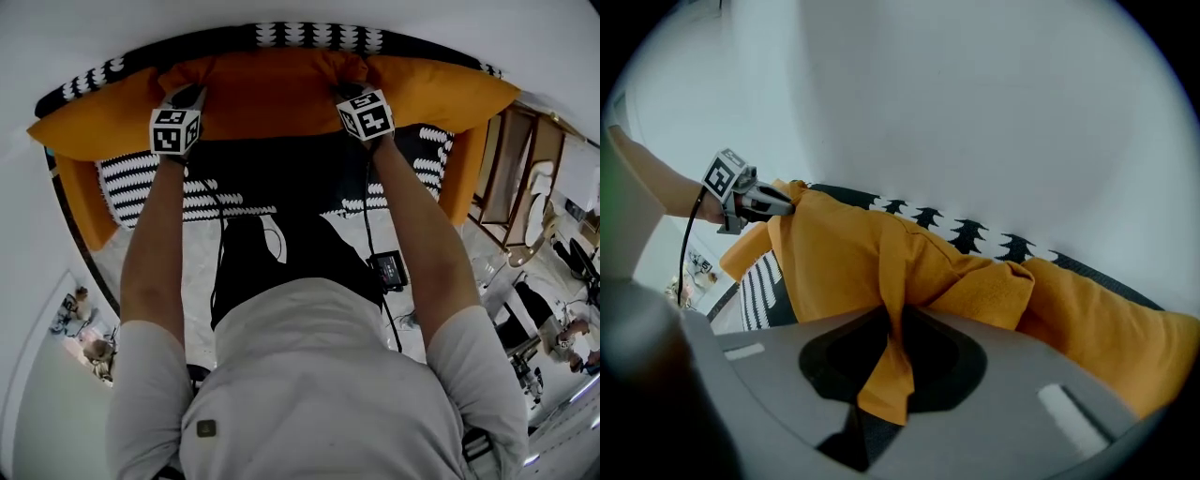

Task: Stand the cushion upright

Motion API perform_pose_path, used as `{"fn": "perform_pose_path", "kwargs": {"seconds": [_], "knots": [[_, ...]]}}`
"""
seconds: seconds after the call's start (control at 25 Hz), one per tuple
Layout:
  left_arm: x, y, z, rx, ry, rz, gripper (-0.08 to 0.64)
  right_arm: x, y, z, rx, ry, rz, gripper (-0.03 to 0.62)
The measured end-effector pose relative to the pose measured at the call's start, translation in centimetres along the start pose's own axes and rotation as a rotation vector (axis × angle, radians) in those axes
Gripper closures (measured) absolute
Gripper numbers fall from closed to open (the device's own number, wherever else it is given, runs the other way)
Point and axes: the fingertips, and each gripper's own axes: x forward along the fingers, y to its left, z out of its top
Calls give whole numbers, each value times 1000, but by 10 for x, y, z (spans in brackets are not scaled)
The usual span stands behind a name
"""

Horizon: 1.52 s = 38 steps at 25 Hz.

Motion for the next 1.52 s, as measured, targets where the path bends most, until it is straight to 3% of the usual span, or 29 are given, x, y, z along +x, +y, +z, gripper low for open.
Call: {"fn": "perform_pose_path", "kwargs": {"seconds": [0.2, 0.36, 0.44, 0.68, 0.96, 1.24, 1.52], "knots": [[-16, 8, 6, 2, -2, 7, 414, -17, -5, 2, 12, -17, -6, 431], [-36, 10, 11, -17, -18, 26, 354, -31, -13, 3, 23, -28, -80, 279], [-49, 6, 15, -15, -30, 21, 333, -41, -12, 7, 41, -45, -98, 233], [-104, -3, 42, -22, -127, 7, 324, -88, 24, 39, 20, -149, -112, 233], [-191, -33, 62, -9, -219, -33, 319, -173, 105, 73, -14, -313, -131, 267], [-289, -69, 75, 37, -327, -109, 322, -273, 197, 105, -21, -525, -204, 364], [-390, -97, 85, 120, -446, -163, 435, -348, 284, 118, -13, -663, -241, 490]]}}
